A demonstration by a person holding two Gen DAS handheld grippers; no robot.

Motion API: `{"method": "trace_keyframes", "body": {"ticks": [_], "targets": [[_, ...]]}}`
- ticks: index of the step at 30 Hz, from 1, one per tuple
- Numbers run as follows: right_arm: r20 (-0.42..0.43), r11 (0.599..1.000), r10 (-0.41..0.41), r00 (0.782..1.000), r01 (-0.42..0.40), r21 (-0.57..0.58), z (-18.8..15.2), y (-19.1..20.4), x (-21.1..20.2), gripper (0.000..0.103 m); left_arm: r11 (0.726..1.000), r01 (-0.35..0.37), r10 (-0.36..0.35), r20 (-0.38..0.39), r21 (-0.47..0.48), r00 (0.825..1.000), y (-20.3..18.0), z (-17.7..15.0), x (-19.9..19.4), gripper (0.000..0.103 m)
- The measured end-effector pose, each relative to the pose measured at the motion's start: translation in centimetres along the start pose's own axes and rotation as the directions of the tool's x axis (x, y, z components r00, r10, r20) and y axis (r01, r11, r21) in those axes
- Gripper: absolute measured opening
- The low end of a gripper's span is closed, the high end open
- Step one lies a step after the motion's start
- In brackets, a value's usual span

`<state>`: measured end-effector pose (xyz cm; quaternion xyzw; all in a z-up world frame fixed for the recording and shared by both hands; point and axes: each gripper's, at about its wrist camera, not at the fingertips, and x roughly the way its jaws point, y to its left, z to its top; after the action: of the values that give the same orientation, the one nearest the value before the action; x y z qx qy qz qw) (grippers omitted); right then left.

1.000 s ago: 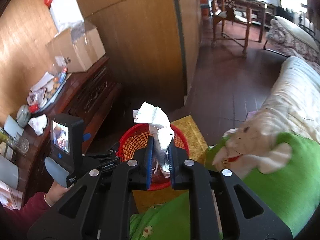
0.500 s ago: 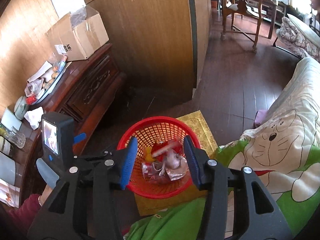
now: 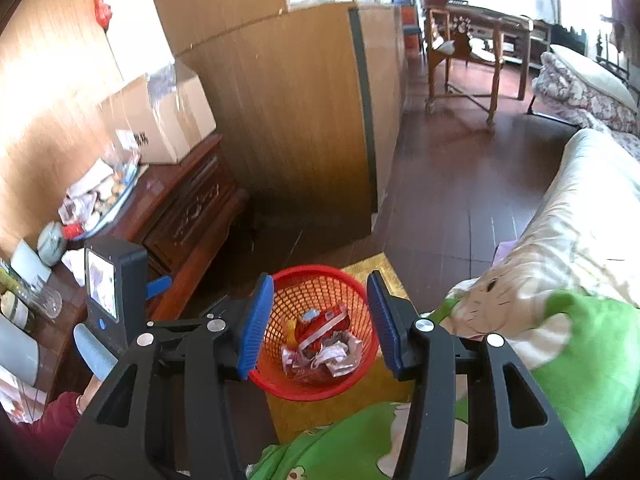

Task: Collect trash
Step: 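Move both tools back over the tea carton and nut shell on the bed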

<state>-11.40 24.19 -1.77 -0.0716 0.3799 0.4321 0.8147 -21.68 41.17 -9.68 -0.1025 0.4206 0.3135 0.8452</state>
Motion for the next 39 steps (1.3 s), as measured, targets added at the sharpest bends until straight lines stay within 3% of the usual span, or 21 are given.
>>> {"method": "trace_keyframes", "body": {"ticks": [11,19,24,29,35,39], "targets": [[0.185,0.997,-0.019,0.983,0.005,0.076,-0.5,-3.4,-8.5,0.051,0.994,0.001,-0.018,0.153,0.106,0.988,-3.6,2.5,-8.1,0.097],[0.316,0.984,-0.07,0.946,0.013,0.18,-2.6,-8.5,-14.9,0.055,0.972,0.048,-0.103,0.236,0.228,0.966,-10.2,4.0,-14.1,0.097],[0.368,0.961,-0.128,0.921,0.024,0.274,-4.6,-13.2,-18.0,0.056,0.936,0.072,-0.172,0.265,0.345,0.949,-16.4,4.5,-16.9,0.097],[0.38,0.924,-0.205,0.902,0.051,0.379,-6.8,-18.0,-19.5,0.059,0.88,0.119,-0.267,0.271,0.459,0.925,-23.2,4.3,-18.7,0.097],[0.333,0.859,-0.31,0.891,0.112,0.499,-9.3,-24.2,-20.2,0.059,0.804,0.163,-0.356,0.244,0.572,0.902,-30.5,4.1,-18.7,0.097],[0.255,0.786,-0.408,0.877,0.195,0.587,-10.3,-28.6,-20.1,0.067,0.761,0.224,-0.418,0.195,0.609,0.887,-34.9,4.4,-17.3,0.097]]}}
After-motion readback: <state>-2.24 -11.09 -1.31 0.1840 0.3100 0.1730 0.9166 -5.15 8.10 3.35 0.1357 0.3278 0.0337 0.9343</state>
